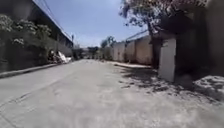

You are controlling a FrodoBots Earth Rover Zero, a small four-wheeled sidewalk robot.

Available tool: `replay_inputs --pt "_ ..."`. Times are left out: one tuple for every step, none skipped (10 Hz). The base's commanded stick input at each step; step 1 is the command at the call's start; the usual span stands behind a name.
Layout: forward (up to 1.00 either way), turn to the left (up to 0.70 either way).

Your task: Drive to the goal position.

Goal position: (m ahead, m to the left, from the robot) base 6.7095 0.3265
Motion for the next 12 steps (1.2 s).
replay_inputs --pt "1.00 0.03" --pt "1.00 0.03" --pt "1.00 0.03" --pt "1.00 0.03" --pt "1.00 0.03" --pt "1.00 0.03" --pt "1.00 0.03" --pt "1.00 0.03" --pt "1.00 0.03" --pt "1.00 0.03" --pt "1.00 0.03" --pt "1.00 0.03"
